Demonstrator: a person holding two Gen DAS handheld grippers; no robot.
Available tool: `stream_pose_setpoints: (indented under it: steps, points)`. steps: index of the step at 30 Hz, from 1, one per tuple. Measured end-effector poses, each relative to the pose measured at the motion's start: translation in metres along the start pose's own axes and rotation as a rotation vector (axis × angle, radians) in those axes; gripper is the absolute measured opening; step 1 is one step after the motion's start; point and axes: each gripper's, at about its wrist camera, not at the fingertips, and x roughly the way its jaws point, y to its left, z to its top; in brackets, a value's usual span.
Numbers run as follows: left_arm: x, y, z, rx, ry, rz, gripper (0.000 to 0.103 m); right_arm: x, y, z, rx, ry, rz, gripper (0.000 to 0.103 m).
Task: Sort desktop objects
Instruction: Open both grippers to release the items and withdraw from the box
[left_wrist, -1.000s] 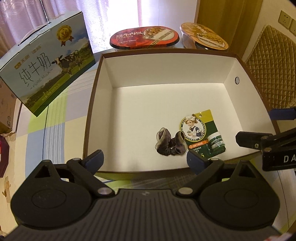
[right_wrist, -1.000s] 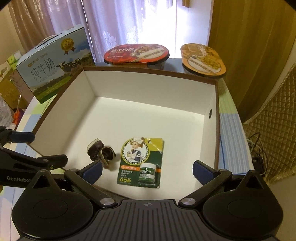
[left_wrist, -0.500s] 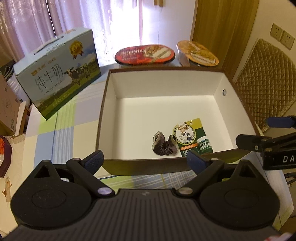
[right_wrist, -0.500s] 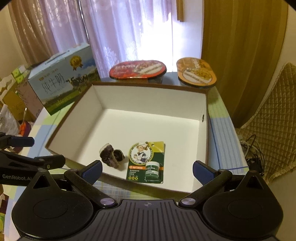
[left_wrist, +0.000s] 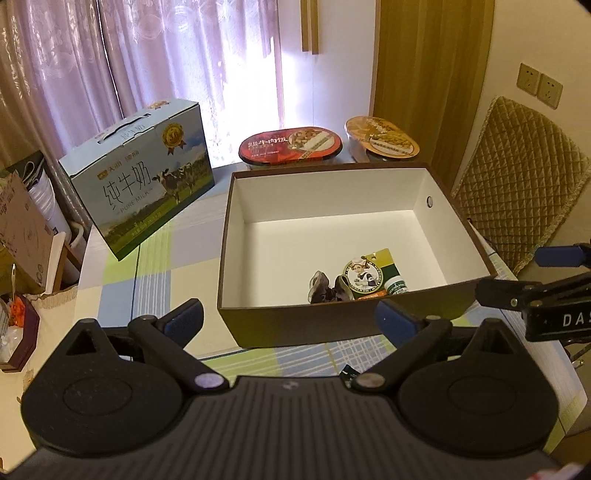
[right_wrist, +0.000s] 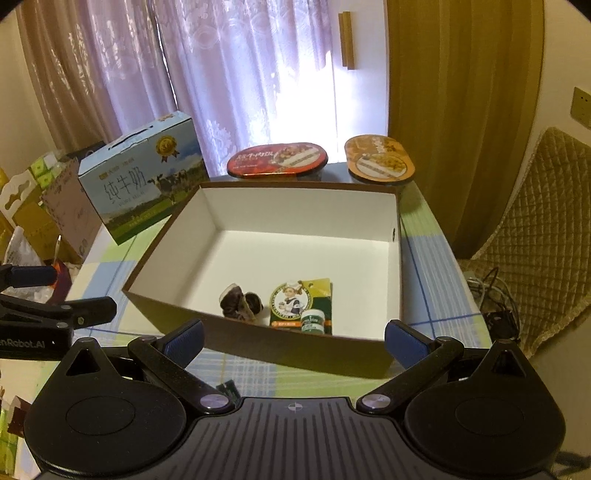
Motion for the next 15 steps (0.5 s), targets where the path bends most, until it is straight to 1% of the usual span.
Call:
stream_pose_setpoints:
  steps: [9, 15]
  points:
    - [-0.018, 0.006, -0.023, 0.009, -0.007, -0.014, 0.099, -0.018, 0.007, -0.024, 0.016, 0.003, -0.009, 0.101]
    - [-0.023, 0.009, -0.045, 0.015, 0.016, -0.028, 0.099, -0.026, 0.008, -0.042, 0.033, 0.003, -0.004, 0.101]
